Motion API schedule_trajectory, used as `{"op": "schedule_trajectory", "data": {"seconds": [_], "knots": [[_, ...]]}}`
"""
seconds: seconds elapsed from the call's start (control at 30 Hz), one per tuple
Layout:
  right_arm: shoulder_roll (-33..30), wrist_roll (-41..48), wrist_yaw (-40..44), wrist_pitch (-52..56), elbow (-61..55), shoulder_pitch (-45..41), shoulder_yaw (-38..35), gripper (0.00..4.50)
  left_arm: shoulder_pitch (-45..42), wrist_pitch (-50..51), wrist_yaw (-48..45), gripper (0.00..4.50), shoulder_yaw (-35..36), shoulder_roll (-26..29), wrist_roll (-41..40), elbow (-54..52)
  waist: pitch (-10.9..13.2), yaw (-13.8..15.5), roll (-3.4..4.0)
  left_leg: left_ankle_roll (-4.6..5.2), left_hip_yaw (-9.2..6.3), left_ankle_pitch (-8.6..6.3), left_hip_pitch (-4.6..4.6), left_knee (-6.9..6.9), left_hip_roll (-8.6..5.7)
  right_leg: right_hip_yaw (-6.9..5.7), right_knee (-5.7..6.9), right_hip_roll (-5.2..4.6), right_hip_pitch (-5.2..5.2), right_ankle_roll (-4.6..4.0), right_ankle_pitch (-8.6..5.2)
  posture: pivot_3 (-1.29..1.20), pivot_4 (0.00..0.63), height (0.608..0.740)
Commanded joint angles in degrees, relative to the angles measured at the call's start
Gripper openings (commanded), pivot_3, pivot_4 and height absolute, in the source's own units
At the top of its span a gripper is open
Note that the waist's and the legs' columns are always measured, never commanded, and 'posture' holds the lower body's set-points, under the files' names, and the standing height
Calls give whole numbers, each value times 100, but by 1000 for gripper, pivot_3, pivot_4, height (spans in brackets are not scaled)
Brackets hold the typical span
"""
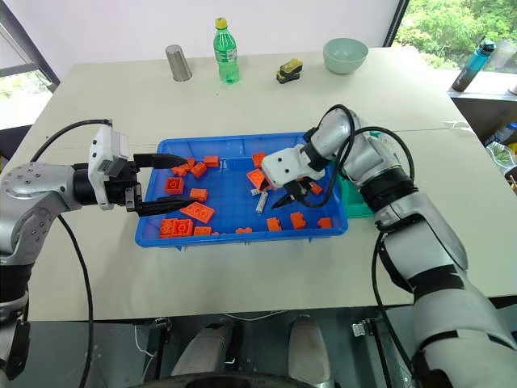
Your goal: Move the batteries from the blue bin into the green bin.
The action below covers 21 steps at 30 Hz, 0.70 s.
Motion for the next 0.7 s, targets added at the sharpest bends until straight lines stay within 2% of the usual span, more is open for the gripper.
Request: {"op": "schedule_trajectory", "data": {"seconds": [0.03, 0.4, 0.7], "knots": [[189, -324, -24, -912, 581, -279, 36, 2363, 50, -22, 42, 4500, 257, 114, -44, -214, 0, 0, 0, 0, -1, 0, 0, 0, 0, 0, 0, 0, 0, 0, 0, 0, 150, 727], [834, -1202, -794, -1923, 2214, -831, 48, 2363, 181, 64, 162, 4500, 370, 140, -99, -417, 0, -15, 0, -3, -5, 2, 0, 0, 0, 0, 0, 4, 1, 0, 0, 0, 150, 727], [1156, -1782, -1213, -2344, 2846, -904, 179, 2363, 179, 133, 227, 4500, 474, 159, -120, -469, 0, -50, 1, -5, -8, 3, 2, -2, 2, 0, 3, 7, 1, 0, 0, 0, 150, 727]]}}
